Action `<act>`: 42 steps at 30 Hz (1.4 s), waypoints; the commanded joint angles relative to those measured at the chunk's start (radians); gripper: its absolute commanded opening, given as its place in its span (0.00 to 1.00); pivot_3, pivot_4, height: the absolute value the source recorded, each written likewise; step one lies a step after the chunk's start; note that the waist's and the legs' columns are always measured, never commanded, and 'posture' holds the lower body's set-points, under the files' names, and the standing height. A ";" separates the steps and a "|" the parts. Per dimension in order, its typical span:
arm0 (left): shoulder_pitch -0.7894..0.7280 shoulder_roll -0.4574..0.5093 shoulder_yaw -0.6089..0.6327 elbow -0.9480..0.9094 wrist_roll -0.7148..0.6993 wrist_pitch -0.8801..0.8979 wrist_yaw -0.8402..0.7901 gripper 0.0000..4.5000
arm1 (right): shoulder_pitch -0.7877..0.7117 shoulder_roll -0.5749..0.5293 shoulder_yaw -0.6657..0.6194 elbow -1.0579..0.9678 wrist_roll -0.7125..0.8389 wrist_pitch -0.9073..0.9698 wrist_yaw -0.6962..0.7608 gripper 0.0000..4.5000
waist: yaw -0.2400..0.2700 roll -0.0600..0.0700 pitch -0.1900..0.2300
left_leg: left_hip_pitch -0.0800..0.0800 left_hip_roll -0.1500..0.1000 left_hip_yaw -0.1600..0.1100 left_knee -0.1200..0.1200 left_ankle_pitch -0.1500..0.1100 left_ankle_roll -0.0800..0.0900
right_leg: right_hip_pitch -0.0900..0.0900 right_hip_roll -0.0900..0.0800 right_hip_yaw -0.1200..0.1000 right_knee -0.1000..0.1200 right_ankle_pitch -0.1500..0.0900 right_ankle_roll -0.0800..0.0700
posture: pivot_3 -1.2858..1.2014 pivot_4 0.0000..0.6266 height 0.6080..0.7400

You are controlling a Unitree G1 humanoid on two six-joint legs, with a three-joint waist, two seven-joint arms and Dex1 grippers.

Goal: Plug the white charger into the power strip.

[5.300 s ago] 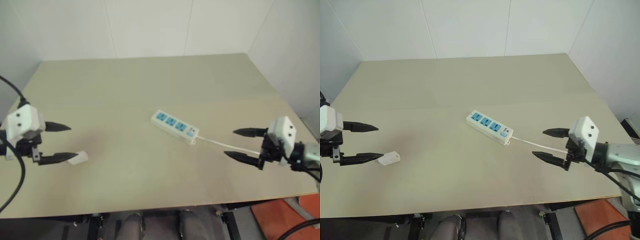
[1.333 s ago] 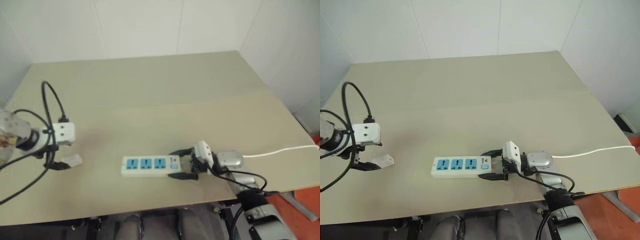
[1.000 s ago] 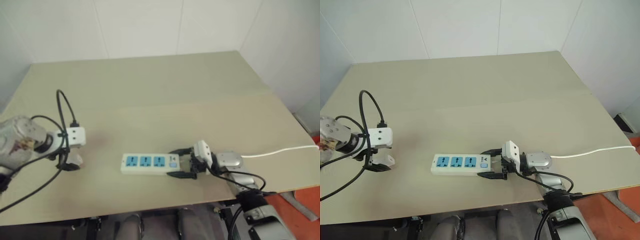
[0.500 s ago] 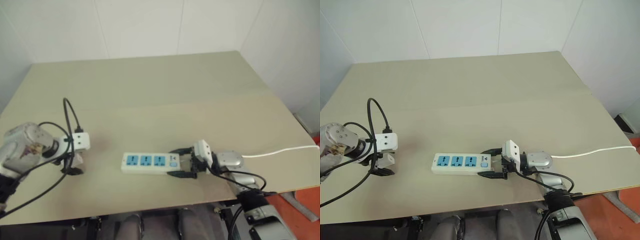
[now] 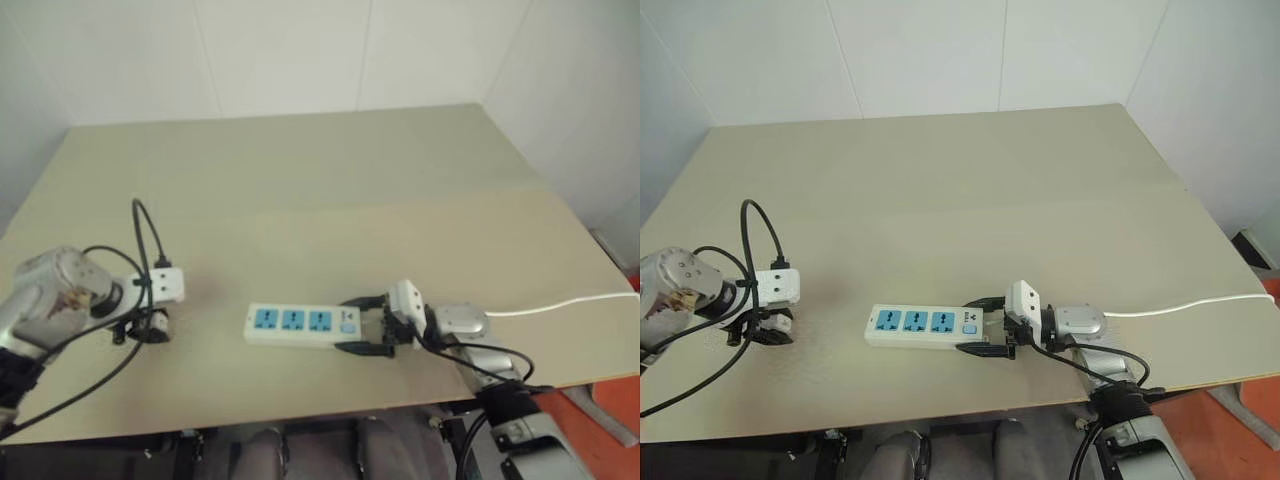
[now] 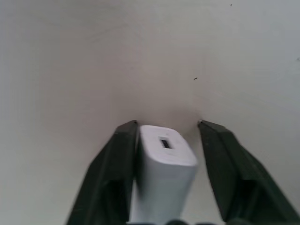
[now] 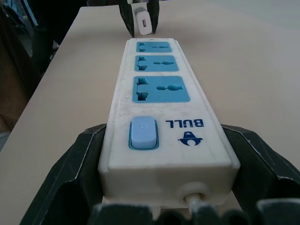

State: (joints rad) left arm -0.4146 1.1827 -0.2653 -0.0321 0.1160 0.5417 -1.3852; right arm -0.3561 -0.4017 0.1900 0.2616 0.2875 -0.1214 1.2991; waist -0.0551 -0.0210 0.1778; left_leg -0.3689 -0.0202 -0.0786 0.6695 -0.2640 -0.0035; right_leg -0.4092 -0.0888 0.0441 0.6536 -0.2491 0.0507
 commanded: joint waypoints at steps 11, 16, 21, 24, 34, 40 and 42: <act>-0.080 -0.049 -0.003 0.038 0.018 -0.015 0.025 0.23 | 0.017 -0.008 -0.008 -0.053 0.013 0.004 -0.017 0.76 | 0.009 0.000 0.000 | 0.000 0.000 0.000 0.002 0.000 0.000 | 0.000 0.000 0.000 0.002 0.000 0.000 | 0.52 0.24 1.00; -0.263 -0.157 0.044 0.056 -0.116 0.052 -0.047 0.23 | 0.024 -0.021 -0.009 -0.061 0.014 0.008 -0.017 0.76 | 0.014 -0.001 0.000 | -0.001 0.000 0.000 0.007 0.000 0.000 | 0.001 0.000 -0.001 0.003 0.000 0.000 | 0.52 0.24 1.00; -0.359 -0.304 0.160 0.094 -0.340 0.110 -0.080 0.23 | 0.009 -0.011 0.002 -0.030 0.001 -0.008 -0.017 0.76 | 0.006 -0.001 0.000 | -0.001 -0.001 0.000 0.008 0.000 0.000 | 0.001 0.000 -0.001 0.003 0.000 0.000 | 0.52 0.24 1.00; -0.369 -0.390 0.208 0.090 -0.437 0.109 -0.065 0.23 | -0.010 0.012 0.017 0.001 -0.012 -0.029 -0.013 0.76 | 0.002 -0.001 0.000 | -0.001 0.000 0.000 0.008 0.000 0.000 | 0.001 0.000 -0.001 0.003 0.000 0.000 | 0.52 0.24 1.00; -0.353 -0.478 0.212 -0.022 -0.597 0.185 -0.016 0.23 | -0.102 0.086 0.059 0.203 -0.085 -0.251 0.031 0.76 | -0.019 -0.001 0.000 | 0.000 0.000 -0.001 0.008 0.000 0.000 | 0.001 0.000 0.001 0.004 0.000 0.000 | 0.52 0.24 1.00; -0.322 -0.444 0.223 -0.076 -0.683 0.235 -0.032 0.23 | -0.094 0.084 0.061 0.244 -0.066 -0.286 0.086 0.76 | -0.015 -0.001 0.000 | 0.000 0.000 -0.001 0.008 0.000 0.000 | 0.001 0.000 0.001 0.004 0.000 0.000 | 0.52 0.24 1.00; -0.312 -0.432 0.229 -0.084 -0.709 0.246 -0.040 0.23 | -0.086 0.081 0.061 0.241 -0.057 -0.290 0.103 0.76 | -0.014 -0.001 0.000 | 0.000 0.000 -0.001 0.008 0.000 0.000 | 0.002 0.000 0.001 0.003 0.000 0.000 | 0.52 0.24 1.00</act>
State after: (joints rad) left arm -0.7247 0.7329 -0.0764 -0.0768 -0.5560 0.7792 -1.4132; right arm -0.4597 -0.3221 0.2287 0.4962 0.2287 -0.3944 1.3637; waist -0.0692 -0.0219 0.1775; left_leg -0.3691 -0.0203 -0.0796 0.6779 -0.2639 -0.0037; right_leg -0.4076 -0.0885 0.0448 0.6569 -0.2491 0.0507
